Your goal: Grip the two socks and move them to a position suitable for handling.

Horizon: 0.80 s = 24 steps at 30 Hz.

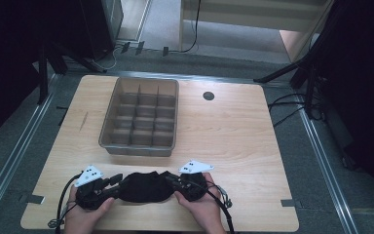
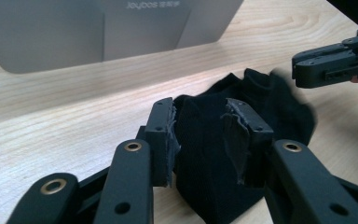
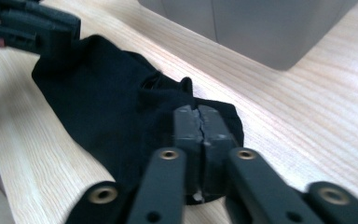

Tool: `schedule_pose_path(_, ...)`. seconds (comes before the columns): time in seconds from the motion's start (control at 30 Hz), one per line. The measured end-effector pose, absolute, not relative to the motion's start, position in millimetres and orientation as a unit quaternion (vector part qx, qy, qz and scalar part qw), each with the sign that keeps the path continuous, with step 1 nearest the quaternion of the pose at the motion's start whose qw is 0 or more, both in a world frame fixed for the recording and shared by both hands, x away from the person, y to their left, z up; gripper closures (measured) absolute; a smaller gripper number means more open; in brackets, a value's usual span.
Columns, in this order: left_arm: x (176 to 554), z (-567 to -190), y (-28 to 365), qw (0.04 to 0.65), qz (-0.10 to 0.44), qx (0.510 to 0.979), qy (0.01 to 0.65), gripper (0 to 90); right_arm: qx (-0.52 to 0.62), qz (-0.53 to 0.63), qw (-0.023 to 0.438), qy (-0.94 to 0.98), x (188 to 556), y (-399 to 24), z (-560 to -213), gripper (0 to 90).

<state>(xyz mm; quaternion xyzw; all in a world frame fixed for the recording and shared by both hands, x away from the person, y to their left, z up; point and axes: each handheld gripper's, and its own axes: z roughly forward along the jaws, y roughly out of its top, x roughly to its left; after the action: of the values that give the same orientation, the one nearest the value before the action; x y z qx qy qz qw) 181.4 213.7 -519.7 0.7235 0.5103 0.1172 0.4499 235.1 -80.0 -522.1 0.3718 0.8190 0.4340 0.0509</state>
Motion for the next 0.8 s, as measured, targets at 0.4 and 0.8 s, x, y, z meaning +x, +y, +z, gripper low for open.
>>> schedule_pose_path(0.4, 181.2, -520.8, 214.0, 0.445, 0.119, 0.728, 0.508, 83.5, 0.387, 0.408, 0.042, 0.826, 236.8, -71.9, -538.5, 79.9)
schedule_pose_path(0.8, 177.5, -510.5, 218.4, 0.470, 0.101, 0.720, 0.500, 88.3, 0.367, 0.447, 0.066, 0.813, 230.3, -87.9, -504.7, 88.5)
